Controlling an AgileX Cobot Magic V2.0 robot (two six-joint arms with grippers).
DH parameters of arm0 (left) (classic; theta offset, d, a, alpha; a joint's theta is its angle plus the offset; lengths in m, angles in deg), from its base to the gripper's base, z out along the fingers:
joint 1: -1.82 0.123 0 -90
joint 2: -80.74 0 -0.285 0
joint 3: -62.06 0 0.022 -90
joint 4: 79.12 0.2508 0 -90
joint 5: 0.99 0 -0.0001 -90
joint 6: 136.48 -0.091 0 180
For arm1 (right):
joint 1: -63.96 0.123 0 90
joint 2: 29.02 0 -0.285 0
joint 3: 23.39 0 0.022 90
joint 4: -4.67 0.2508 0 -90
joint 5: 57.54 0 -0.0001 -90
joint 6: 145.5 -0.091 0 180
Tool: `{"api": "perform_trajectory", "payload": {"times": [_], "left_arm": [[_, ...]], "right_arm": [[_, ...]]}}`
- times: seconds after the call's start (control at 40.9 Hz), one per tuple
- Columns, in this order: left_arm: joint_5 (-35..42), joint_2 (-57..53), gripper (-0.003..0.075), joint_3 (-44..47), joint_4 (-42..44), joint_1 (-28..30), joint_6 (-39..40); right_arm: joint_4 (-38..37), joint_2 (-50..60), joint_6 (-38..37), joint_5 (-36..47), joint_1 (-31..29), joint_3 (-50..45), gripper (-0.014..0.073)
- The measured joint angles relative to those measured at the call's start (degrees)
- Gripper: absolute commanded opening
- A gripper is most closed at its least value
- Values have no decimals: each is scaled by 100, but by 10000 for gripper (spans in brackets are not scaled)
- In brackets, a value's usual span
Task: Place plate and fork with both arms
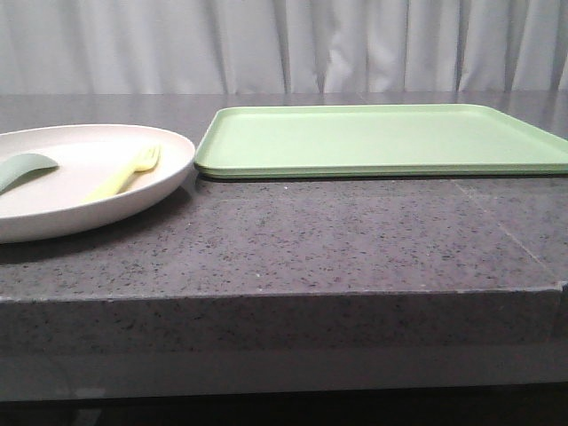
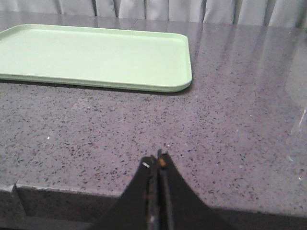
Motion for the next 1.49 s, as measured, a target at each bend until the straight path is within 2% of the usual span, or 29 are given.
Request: {"api": "perform_trajectory", "payload": {"times": [0.538,0.709,0.905,1.002,1.247,1.491], "left_arm": [[110,0,-18,0,0,0,0],[615,0,-18,0,0,0,0],[1830,0,-18,0,0,0,0],[2177,0,-18,-39,0,0,0],[1979,117,-18,-1020,0,0,0],[767,1397,-18,-2383,320,0,0]], "right_arm": [[0,0,0,58,0,0,-68],[0,0,0,422,0,0,-68],[0,0,0,538,0,63,-68],[0,0,0,538,0,339,-68],[0,0,0,523,0,1387,-68],[15,-1142,0,-483,0,2697,-66]]}}
